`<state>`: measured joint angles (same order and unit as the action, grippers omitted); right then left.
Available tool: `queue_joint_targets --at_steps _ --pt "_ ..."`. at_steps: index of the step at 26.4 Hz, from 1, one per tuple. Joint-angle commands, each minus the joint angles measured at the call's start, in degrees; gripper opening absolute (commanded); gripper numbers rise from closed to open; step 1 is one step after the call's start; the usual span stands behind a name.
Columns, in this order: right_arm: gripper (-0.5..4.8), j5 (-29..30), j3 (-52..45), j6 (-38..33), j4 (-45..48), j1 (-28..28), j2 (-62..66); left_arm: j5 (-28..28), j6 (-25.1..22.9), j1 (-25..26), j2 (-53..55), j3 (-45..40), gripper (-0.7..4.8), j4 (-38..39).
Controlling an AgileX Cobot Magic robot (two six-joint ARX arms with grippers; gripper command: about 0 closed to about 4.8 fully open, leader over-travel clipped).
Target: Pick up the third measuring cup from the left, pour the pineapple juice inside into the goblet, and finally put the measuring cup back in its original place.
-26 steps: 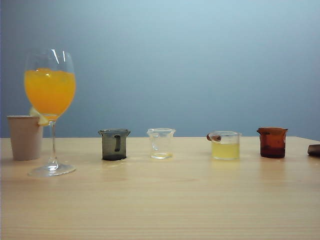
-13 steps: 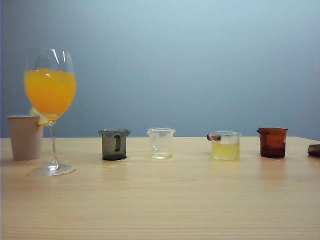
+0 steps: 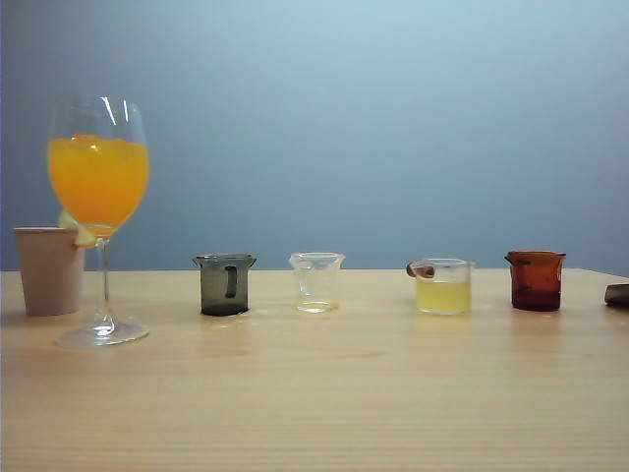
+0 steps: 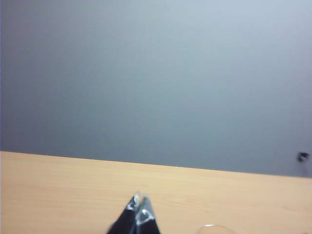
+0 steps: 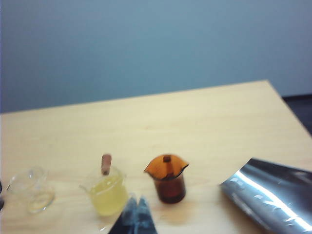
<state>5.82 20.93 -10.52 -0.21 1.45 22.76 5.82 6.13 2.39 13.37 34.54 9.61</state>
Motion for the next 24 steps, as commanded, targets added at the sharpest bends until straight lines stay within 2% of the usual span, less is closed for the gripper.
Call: queue_joint_targets --at_steps 1,5,7,8,11,15,24 --pt "-0.05 -6.3 0.0 -0.1 2.8 7.5 4.7 3.5 -0.1 0.0 4.4 4.2 -0.05 0.2" --pt "-0.05 -14.9 -0.3 2.4 10.1 19.0 10.1 3.4 0.0 0.0 7.1 6.1 -0.05 0.2" --pt "-0.05 -17.8 -0.3 3.7 15.6 25.2 15.8 3.5 0.1 -0.1 7.8 6.2 -0.05 0.2" --pt "-0.06 -17.7 -0.3 3.7 17.4 26.3 17.9 3.5 0.1 -0.1 7.9 6.2 -0.05 0.2" --pt "-0.05 -17.5 -0.3 2.9 27.7 27.5 30.5 4.6 0.3 -0.1 8.4 6.2 -0.05 0.0" --pt "-0.05 -17.5 -0.2 2.8 38.1 27.3 41.1 7.3 0.3 -0.1 9.2 6.2 -0.05 -0.7" --pt "-0.05 -17.8 0.0 2.8 54.1 27.3 62.5 7.6 0.3 -0.1 11.2 6.2 -0.05 -0.5"
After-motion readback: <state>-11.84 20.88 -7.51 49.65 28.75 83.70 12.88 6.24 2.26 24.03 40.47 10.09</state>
